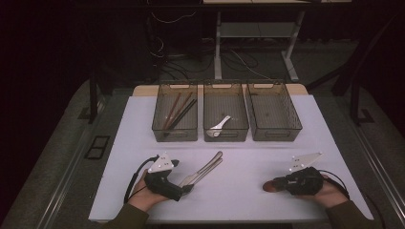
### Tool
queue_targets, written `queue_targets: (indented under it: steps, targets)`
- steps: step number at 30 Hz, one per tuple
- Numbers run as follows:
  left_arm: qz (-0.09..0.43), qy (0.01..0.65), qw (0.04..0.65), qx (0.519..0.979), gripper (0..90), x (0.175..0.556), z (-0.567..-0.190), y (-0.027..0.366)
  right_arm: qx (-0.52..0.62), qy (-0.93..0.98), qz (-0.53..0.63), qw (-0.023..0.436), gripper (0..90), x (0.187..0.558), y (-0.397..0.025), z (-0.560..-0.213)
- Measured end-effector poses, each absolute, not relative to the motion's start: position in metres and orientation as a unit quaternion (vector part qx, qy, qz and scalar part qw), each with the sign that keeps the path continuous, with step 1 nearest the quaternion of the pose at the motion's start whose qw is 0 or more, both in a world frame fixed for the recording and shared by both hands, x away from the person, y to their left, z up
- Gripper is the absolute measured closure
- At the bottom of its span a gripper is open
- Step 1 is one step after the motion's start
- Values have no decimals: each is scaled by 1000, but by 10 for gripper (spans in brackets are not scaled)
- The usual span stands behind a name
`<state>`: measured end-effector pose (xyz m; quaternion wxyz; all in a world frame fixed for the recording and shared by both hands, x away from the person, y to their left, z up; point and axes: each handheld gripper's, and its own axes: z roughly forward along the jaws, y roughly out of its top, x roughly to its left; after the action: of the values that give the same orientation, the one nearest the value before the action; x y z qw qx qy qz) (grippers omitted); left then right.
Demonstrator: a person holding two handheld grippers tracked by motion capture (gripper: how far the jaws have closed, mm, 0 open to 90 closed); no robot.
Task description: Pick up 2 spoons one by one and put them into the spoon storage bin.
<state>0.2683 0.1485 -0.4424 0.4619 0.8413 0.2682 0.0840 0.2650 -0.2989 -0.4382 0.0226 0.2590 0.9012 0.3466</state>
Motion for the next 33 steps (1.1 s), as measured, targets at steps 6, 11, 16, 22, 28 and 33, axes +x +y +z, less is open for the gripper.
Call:
queue_targets:
  steps: [6, 11, 16, 22, 28, 33]
  targets:
    - [83, 267, 465, 840, 0, 268, -442, 149, 264, 900, 346, 28, 829, 265, -298, -435]
    - [80, 265, 468, 839, 0, 269, -442, 150, 271, 893, 357, 46, 831, 265, -300, -430]
    - [77, 261, 471, 839, 0, 268, -442, 150, 284, 883, 369, 68, 832, 264, -302, -424]
    - [75, 259, 475, 838, 0, 267, -443, 152, 296, 872, 381, 86, 832, 269, -302, -418]
    - [75, 262, 478, 835, 0, 268, -445, 155, 315, 860, 387, 102, 832, 278, -300, -412]
    - [76, 264, 474, 836, 0, 268, -444, 156, 329, 850, 398, 105, 831, 284, -297, -407]
